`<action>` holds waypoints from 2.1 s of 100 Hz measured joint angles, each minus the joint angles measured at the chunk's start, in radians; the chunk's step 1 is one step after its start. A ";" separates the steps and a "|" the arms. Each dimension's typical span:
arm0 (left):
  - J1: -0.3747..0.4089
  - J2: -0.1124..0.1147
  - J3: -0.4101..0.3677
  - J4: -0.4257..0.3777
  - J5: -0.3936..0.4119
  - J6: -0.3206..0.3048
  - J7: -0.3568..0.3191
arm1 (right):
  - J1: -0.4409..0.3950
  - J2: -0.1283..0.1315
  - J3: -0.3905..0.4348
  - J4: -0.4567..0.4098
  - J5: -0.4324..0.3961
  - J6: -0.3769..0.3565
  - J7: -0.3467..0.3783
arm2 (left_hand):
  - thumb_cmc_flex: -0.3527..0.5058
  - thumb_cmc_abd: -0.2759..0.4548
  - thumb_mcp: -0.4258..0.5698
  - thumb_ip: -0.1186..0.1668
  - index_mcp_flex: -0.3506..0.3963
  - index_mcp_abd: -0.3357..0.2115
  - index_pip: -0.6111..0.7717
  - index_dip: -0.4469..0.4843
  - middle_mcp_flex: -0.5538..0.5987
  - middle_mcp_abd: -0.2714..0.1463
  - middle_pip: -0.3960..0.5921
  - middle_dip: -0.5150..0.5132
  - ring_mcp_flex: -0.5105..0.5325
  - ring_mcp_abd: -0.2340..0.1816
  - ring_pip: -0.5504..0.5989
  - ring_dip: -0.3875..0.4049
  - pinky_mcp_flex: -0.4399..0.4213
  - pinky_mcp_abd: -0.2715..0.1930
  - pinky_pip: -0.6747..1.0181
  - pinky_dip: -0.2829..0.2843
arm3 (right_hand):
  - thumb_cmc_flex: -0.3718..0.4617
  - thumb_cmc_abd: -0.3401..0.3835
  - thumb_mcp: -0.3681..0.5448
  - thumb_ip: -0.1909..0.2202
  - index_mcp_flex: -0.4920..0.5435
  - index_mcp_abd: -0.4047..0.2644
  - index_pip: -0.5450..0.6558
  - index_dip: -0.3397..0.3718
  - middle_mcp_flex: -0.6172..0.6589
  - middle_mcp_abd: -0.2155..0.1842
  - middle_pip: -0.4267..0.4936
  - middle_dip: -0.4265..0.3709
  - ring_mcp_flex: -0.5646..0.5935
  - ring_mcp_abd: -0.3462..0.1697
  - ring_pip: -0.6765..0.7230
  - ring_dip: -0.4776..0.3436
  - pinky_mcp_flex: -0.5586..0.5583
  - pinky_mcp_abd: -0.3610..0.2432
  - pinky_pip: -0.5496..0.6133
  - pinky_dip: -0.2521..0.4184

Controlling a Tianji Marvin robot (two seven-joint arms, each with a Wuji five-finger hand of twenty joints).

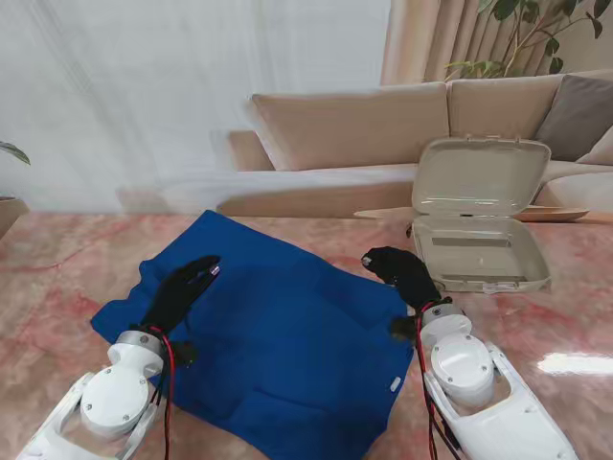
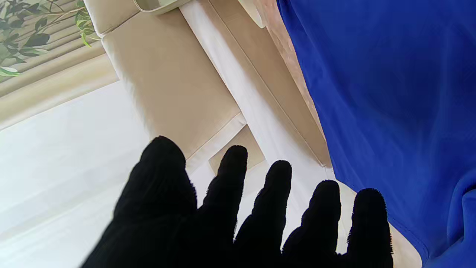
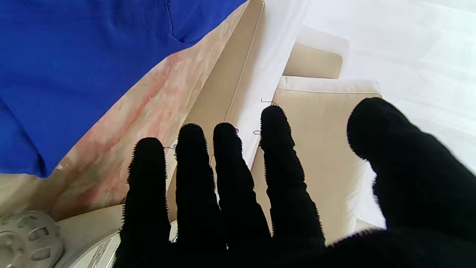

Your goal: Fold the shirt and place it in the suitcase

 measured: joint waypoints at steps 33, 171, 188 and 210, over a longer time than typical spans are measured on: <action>-0.010 0.002 0.001 0.008 -0.026 0.004 -0.023 | 0.005 0.004 0.000 0.005 0.008 0.013 0.029 | 0.000 0.000 0.000 0.000 0.000 0.000 -0.010 0.000 0.000 0.000 0.000 0.000 0.000 0.000 0.000 -0.001 0.000 0.000 0.000 0.000 | 0.005 0.027 -0.049 0.000 -0.010 0.001 -0.003 0.000 -0.003 0.001 -0.018 0.000 0.000 0.000 -0.003 0.000 -0.011 0.000 0.000 0.000; -0.111 0.095 -0.164 0.089 -0.014 0.125 -0.499 | -0.099 0.078 0.047 -0.094 -0.130 0.040 0.273 | 0.000 0.000 0.000 0.000 0.000 0.000 -0.013 0.000 0.000 0.000 0.000 0.000 0.000 0.000 0.000 -0.001 0.000 -0.005 0.000 -0.011 | 0.018 0.064 -0.091 0.000 -0.009 0.012 -0.003 -0.001 0.030 0.002 -0.006 0.002 0.000 0.007 -0.001 0.000 -0.001 0.000 0.000 0.000; -0.142 0.109 -0.164 0.150 0.017 0.128 -0.543 | -0.127 0.097 0.053 -0.120 -0.150 0.045 0.349 | 0.000 0.000 0.000 0.000 0.000 0.000 -0.013 0.000 0.000 0.000 0.000 0.000 0.000 0.000 0.000 -0.001 0.000 -0.012 0.000 -0.011 | 0.018 0.071 -0.102 0.000 -0.009 0.012 -0.003 -0.001 0.046 0.001 0.005 0.003 0.000 0.007 0.002 0.000 0.014 0.000 0.002 0.000; -0.178 0.123 -0.148 0.216 0.006 0.138 -0.594 | -0.135 0.107 0.039 -0.123 -0.157 0.081 0.373 | 0.000 0.000 0.000 0.000 -0.001 0.000 -0.013 0.000 0.000 0.000 0.000 0.000 0.000 -0.001 0.000 -0.001 0.000 -0.013 0.000 -0.011 | 0.017 0.071 -0.102 0.000 -0.005 0.010 0.008 0.002 0.051 -0.003 0.018 0.013 0.019 0.008 0.022 0.003 0.018 0.000 0.016 0.000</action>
